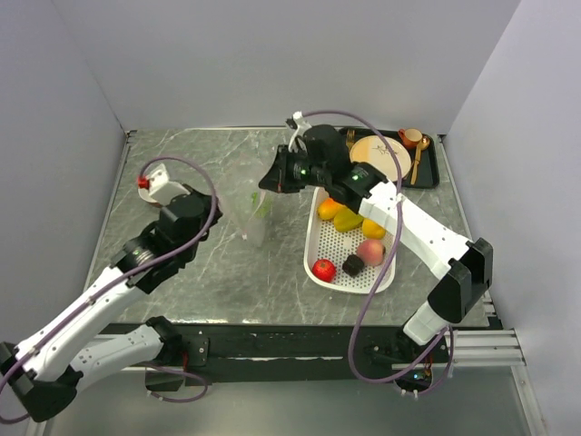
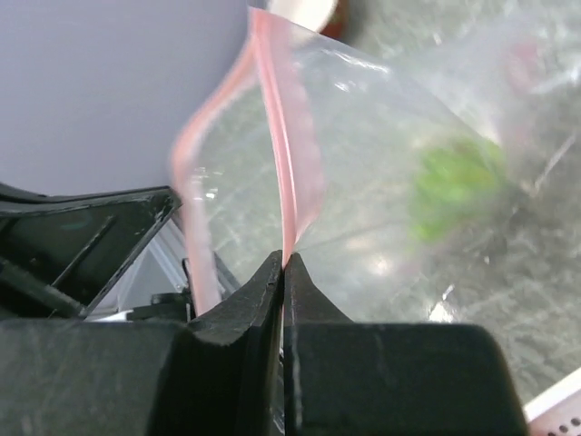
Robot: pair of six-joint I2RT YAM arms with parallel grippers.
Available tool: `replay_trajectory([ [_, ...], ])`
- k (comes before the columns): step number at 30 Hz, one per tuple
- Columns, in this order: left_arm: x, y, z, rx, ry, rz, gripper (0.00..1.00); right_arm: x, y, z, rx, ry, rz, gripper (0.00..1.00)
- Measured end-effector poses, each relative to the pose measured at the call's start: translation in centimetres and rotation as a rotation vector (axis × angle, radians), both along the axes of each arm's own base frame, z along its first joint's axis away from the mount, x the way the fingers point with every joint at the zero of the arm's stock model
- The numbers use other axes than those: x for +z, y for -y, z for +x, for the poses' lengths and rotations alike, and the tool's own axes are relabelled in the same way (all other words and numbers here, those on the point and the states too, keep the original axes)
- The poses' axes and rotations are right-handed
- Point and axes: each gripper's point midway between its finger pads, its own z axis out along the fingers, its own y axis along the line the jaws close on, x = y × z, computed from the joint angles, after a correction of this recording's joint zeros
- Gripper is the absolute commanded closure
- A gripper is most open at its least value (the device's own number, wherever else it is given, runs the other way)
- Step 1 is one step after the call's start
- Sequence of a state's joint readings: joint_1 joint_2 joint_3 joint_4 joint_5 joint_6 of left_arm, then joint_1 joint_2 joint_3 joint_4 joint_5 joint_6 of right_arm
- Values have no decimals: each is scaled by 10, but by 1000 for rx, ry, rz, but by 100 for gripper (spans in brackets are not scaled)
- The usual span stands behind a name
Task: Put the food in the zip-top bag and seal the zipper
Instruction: Adjust the zipper food storage bag at the center of the board.
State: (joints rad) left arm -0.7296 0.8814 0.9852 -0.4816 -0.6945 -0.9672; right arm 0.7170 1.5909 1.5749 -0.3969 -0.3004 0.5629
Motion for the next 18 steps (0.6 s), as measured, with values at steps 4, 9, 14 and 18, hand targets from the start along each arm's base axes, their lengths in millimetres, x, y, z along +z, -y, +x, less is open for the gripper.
replay_trajectory([
  [4, 22, -17, -9, 44, 44, -30, 90, 10, -6, 4, 16, 27, -14, 92],
  [9, 55, -31, -22, 54, 102, -76, 91, -23, -7, 3, 33, -38, -76, 90],
  [14, 80, -36, -27, 49, 149, -94, 71, -36, -8, -2, 57, -66, -82, 90],
  [18, 66, -24, -18, 17, 108, -42, 40, -39, -8, -3, 62, -74, -83, 90],
])
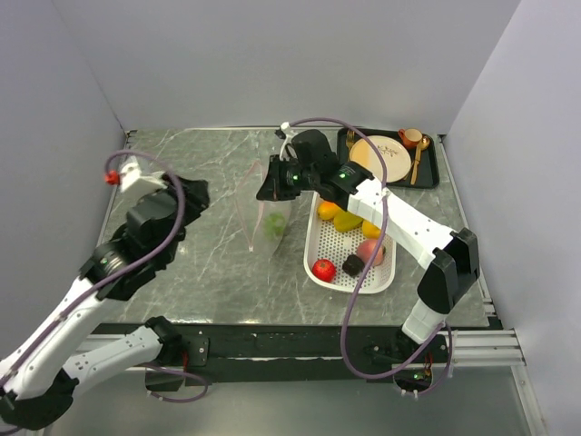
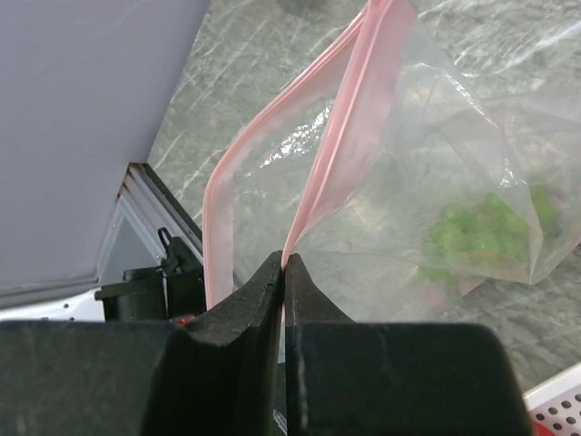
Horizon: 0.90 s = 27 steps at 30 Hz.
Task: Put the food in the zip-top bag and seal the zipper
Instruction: Adjust the zipper food storage bag at the center of the board.
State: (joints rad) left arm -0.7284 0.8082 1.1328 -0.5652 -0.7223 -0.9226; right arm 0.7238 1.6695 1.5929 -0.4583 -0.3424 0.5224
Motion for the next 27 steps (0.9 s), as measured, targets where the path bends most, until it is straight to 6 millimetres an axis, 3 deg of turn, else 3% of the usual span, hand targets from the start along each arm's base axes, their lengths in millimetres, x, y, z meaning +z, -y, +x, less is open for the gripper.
replay_trajectory([
  [1, -7, 5, 3, -8, -18, 16, 31, 0, 0, 0, 0, 1, 0, 90],
  [3, -26, 18, 12, -37, -66, 53, 25, -1, 0, 0, -2, 0, -2, 90],
  [7, -76, 45, 25, -120, -171, 115, 25, -11, 4, -2, -9, -10, -17, 90],
  [10, -100, 57, 31, -174, -226, 122, 28, -16, 8, -4, -17, -17, -30, 90],
  [19, -104, 66, 49, -269, -227, 37, 31, -13, 17, -7, -40, -1, -36, 90],
  [23, -114, 77, 47, -336, -223, 12, 34, -12, 18, -6, -51, 6, -38, 90],
  [27, -126, 85, 41, -398, -229, 12, 44, -12, 19, -5, -55, 8, -41, 90],
])
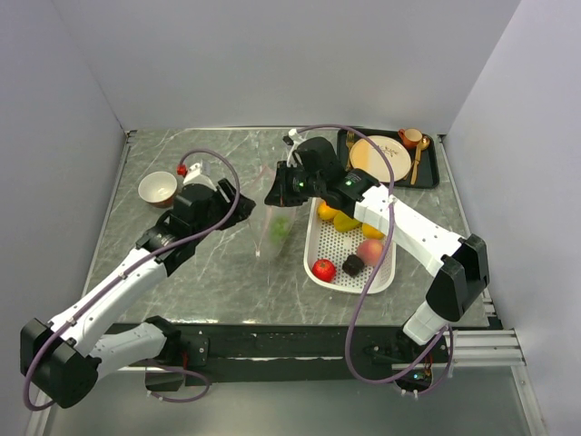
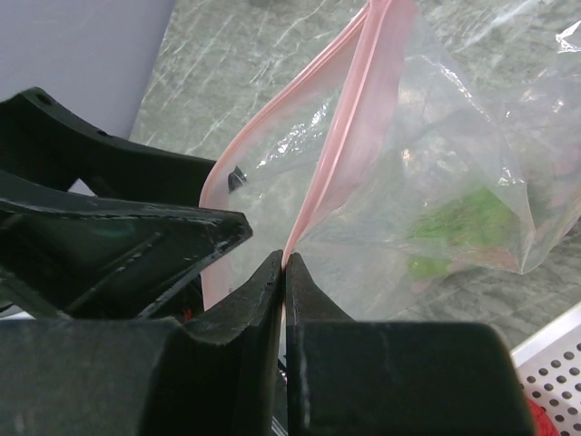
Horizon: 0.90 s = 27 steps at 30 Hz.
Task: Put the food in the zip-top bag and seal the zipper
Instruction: Adjust the zipper food storage bag at the center of the board.
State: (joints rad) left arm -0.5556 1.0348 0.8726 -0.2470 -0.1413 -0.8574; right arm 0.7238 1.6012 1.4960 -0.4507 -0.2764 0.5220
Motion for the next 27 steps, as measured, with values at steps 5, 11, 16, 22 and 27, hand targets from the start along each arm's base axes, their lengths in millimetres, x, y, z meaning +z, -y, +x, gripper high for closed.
replay_trajectory([
  [5, -4, 6, 0, -40, 5, 10, 79, 0, 0, 0, -2, 1, -1, 90],
  [11, -18, 11, 7, -44, -26, 27, 99, 0, 0, 0, -1, 0, -1, 90],
  [16, -6, -3, 11, 27, -21, 63, 99, 5, -6, -5, 38, -12, 23, 90],
  [22, 88, -47, -11, 169, 161, 4, 99, 41, -34, -8, 143, 11, 112, 89],
  [27, 171, -86, -43, 266, 318, -87, 99, 60, -54, -24, 236, 23, 187, 89],
])
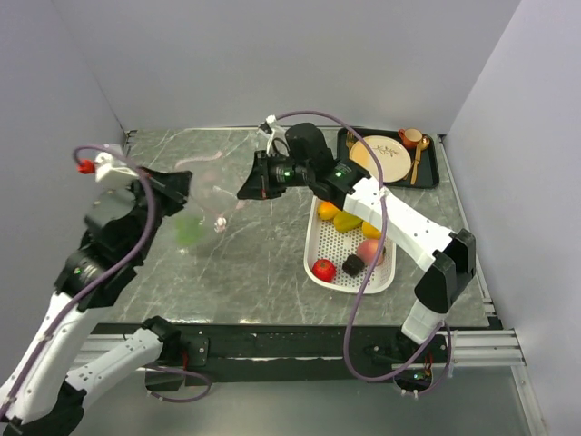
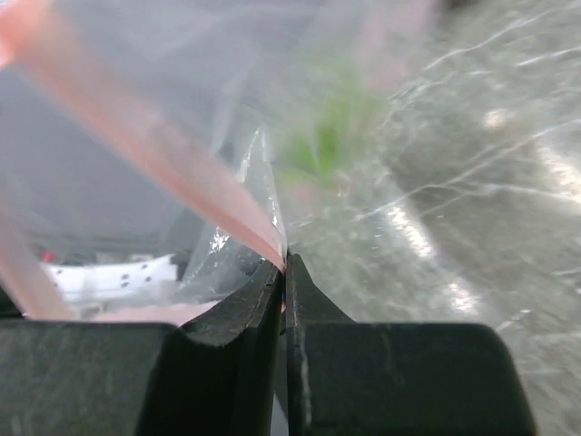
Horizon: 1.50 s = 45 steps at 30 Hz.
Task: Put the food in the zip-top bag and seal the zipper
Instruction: Adjust the zipper food storage bag at the center of the board, then pick up the fake fruit from the bin.
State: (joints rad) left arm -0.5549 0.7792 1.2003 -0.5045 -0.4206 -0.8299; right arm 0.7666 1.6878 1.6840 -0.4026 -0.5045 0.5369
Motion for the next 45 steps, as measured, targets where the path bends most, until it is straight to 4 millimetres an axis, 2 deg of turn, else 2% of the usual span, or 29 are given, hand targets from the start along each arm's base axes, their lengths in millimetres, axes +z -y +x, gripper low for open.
replay_trajectory([
  [2, 12, -5, -3, 13, 21, -13, 99, -2, -4, -4, 14, -13, 4, 89],
  [4, 1, -3, 1, 15, -4, 0, 99, -10, -4, -3, 2, -30, -10, 89],
  [7, -43, 7, 15, 11, -102, 58, 99, -36, 1, 4, -32, -66, -50, 89],
  [12, -149, 32, 38, -30, -345, 178, 99, -102, 19, 20, -117, -154, -174, 87],
  [14, -183, 39, 41, -52, -423, 208, 99, -132, 30, 26, -160, -190, -236, 86],
  [15, -193, 41, 40, -61, -447, 216, 99, -145, 36, 26, -178, -208, -263, 85],
  [17, -203, 45, 39, -82, -468, 216, 99, -167, 51, 24, -209, -243, -316, 85],
  [19, -197, 49, 42, -96, -443, 197, 99, -184, 66, 25, -247, -268, -356, 81],
  [21, -190, 54, 46, -107, -414, 179, 99, -192, 76, 26, -282, -278, -376, 73],
  [23, -187, 59, 48, -125, -400, 167, 99, -192, 85, 28, -310, -277, -382, 64],
  [24, -187, 61, 49, -133, -398, 163, 99, -189, 87, 30, -318, -272, -377, 53],
  [27, -191, 72, 55, -167, -398, 151, 99, -175, 91, 34, -331, -237, -358, 39],
  [29, -198, 80, 60, -189, -411, 149, 99, -166, 95, 36, -346, -207, -349, 38],
  [32, -210, 89, 63, -214, -435, 148, 99, -152, 112, 38, -408, -165, -345, 38],
  [35, -211, 93, 64, -226, -433, 136, 99, -134, 143, 48, -513, -129, -352, 39],
  [36, -210, 95, 64, -231, -430, 131, 99, -129, 154, 53, -557, -116, -356, 36],
  [37, -209, 96, 64, -233, -425, 128, 99, -125, 167, 58, -614, -102, -371, 22],
  [38, -208, 96, 64, -236, -421, 126, 99, -121, 181, 62, -679, -94, -388, 0],
  [41, -208, 99, 63, -246, -416, 131, 99, -114, 217, 58, -814, -47, -403, 0],
  [43, -208, 102, 61, -256, -412, 139, 99, -120, 238, 42, -838, -33, -401, 0],
  [45, -207, 105, 60, -267, -405, 148, 99, -128, 251, 33, -855, -44, -406, 0],
])
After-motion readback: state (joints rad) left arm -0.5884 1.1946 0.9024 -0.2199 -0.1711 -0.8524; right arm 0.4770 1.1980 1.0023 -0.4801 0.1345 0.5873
